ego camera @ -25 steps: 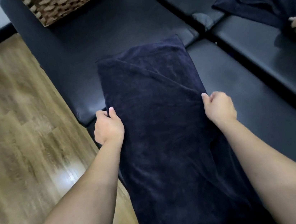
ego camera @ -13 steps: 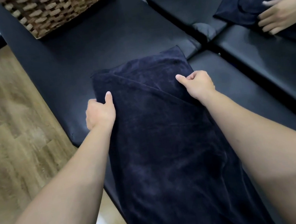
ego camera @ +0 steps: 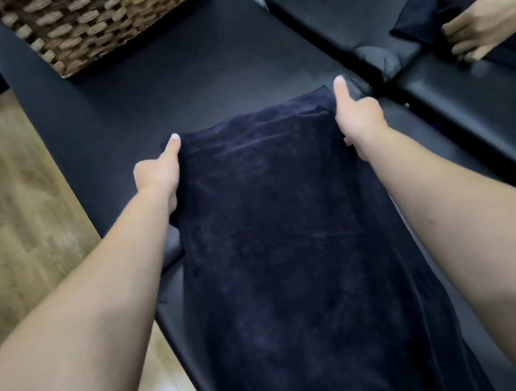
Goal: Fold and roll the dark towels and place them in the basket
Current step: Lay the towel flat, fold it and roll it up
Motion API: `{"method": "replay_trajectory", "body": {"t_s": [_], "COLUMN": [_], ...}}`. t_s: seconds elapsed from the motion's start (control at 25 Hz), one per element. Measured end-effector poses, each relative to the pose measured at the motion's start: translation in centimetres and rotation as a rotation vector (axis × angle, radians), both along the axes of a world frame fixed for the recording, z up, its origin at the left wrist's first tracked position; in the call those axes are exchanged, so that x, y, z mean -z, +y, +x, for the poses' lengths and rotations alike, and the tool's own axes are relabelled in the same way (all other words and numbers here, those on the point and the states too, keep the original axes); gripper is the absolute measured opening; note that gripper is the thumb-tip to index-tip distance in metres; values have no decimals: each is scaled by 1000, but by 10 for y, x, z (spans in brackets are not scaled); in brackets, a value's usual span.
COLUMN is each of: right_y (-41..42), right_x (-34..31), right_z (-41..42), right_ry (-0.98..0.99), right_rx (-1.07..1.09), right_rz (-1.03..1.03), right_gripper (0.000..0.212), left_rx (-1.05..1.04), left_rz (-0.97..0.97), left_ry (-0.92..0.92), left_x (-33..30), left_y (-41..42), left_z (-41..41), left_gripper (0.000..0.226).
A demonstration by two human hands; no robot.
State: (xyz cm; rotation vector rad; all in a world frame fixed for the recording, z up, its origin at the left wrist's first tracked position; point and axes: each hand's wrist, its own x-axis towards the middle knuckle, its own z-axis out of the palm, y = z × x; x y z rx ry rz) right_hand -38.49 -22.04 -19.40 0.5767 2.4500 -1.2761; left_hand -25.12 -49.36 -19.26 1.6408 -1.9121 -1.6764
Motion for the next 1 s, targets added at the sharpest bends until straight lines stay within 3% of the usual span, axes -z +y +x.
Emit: {"method": "replay_trajectory", "body": {"t_s": [0.08, 0.16, 0.2, 0.28, 0.4, 0.48, 0.6, 0.68, 0.76, 1.0], "right_y": [-7, -14, -16, -19, -16, -11, -8, -4, 8, 82], "right_x": [-4, -4, 1, 5, 8, 11, 11, 17, 30, 27], "right_z": [-9, -15, -20, -29, -32, -18, 35, 83, 132, 246], "right_ry": [-47, -12, 45, 211, 305, 375, 733, 780, 708, 551], "right_rx": [-71, -185, -191, -120, -30, -140, -503, -722, -878, -976], "right_rz": [-32, -27, -86, -175, -154, 102, 437, 481, 534, 608], "right_gripper": [86, 39, 28, 36, 8, 19, 40, 45, 52, 61], "left_rx": [78, 154, 179, 184, 103, 96, 352, 583, 740, 1025], "left_rz": [42, 15, -18, -119, -293, -566, -988, -1048, -1033, -978], "left_ry": [-7, -28, -16, 64, 89, 13, 112, 213, 208, -73], "left_x": [-5, -6, -3, 8, 19, 17, 8, 14, 27, 27], "left_y": [-9, -14, -17, -24, -26, -18, 21, 63, 105, 190], "left_z": [-14, -21, -22, -23, -18, -11, 13, 43, 81, 187], "left_gripper": [58, 41, 33, 34, 29, 26, 31, 29, 33, 57]}}
